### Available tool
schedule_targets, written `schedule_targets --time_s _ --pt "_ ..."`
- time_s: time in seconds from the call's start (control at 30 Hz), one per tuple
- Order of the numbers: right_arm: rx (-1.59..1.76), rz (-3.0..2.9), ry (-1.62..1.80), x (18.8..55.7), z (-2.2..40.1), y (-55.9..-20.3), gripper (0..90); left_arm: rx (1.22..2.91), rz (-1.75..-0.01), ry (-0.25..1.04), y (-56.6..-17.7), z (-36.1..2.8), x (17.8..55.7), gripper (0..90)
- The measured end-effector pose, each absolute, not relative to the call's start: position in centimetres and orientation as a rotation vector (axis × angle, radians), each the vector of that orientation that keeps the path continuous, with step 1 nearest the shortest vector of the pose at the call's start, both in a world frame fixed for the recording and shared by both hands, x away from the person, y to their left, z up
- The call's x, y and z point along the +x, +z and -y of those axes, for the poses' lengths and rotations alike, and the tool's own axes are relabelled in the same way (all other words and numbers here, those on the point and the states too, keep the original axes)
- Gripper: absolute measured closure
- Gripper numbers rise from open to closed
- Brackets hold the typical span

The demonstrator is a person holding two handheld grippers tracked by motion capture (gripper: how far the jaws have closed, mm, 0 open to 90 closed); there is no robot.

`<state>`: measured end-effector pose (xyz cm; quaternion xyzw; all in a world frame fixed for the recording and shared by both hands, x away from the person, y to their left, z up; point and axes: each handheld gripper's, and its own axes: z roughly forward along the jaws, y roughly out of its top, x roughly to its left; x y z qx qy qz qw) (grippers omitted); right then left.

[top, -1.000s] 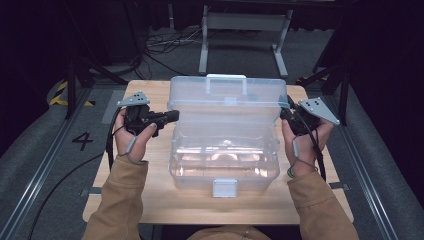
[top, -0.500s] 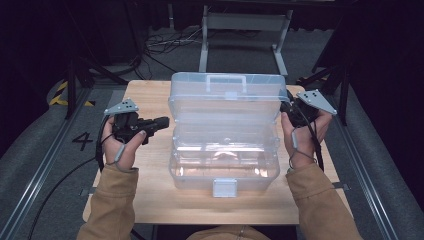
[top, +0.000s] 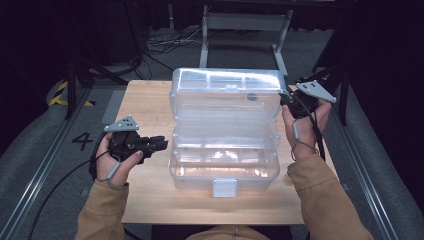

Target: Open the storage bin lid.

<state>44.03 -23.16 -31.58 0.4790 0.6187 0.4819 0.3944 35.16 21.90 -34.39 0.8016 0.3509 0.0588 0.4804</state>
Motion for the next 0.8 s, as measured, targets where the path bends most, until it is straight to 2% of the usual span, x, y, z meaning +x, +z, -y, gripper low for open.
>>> schedule_targets --time_s 0.4,0.8 --pt "1.220 -1.593 1.244 45.6 23.5 -31.4 80.7 2.034 -0.862 0.102 -35.9 -20.7 33.7 72.0" --pt "1.234 -1.616 1.247 46.9 23.6 -31.3 80.3 2.196 -0.696 0.004 -38.3 -17.6 32.8 68.9"
